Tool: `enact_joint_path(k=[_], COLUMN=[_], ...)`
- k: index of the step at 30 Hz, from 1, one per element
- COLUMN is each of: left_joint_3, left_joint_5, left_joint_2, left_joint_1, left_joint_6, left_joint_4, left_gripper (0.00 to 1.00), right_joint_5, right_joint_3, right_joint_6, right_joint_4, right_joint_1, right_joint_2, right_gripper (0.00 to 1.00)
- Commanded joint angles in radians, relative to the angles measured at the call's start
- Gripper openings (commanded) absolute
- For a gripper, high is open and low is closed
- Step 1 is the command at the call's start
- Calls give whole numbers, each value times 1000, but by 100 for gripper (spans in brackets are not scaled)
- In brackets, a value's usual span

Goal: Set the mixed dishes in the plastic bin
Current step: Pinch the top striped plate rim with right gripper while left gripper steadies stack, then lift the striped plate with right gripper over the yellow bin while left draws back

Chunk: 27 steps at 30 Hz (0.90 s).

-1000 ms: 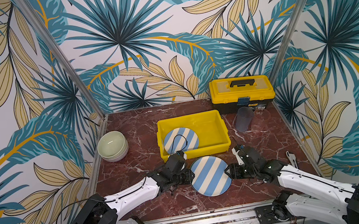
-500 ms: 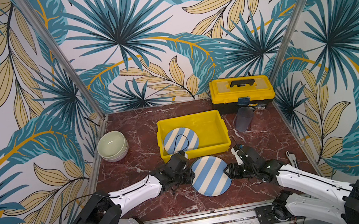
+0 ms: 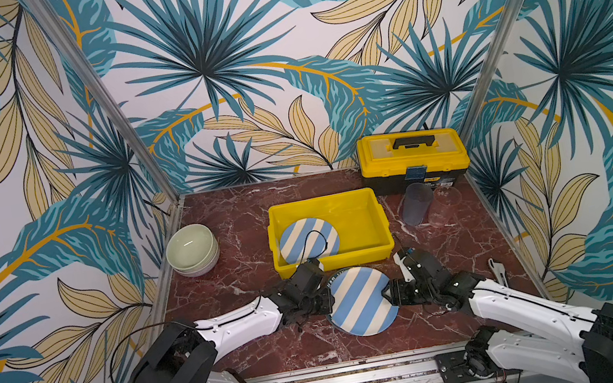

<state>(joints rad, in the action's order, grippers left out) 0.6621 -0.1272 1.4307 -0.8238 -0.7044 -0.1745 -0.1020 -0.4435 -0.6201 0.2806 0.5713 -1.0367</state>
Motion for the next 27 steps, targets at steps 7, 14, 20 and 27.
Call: enact_joint_path(k=[7,14,20,27], left_joint_3=[40,45,50,54], left_joint_5=[13,19,17,14], left_joint_2=[55,65,74,84], left_joint_1=[-19,-30,-32,-37], left_joint_6=[20,19,22,25], left_joint_4=[-2,-2,-3,21], left_gripper=[27,27,27,27], right_joint_5=[0,3,-12,-38], right_joint_3=[-12,-14,-24,-30], right_joint_6=[18,20,19,5], right_joint_4=[1,15,22,1], right_joint_1=[4,5,4,4], right_joint_2=[-3,10,38,59], right_gripper=[57,52,44,37])
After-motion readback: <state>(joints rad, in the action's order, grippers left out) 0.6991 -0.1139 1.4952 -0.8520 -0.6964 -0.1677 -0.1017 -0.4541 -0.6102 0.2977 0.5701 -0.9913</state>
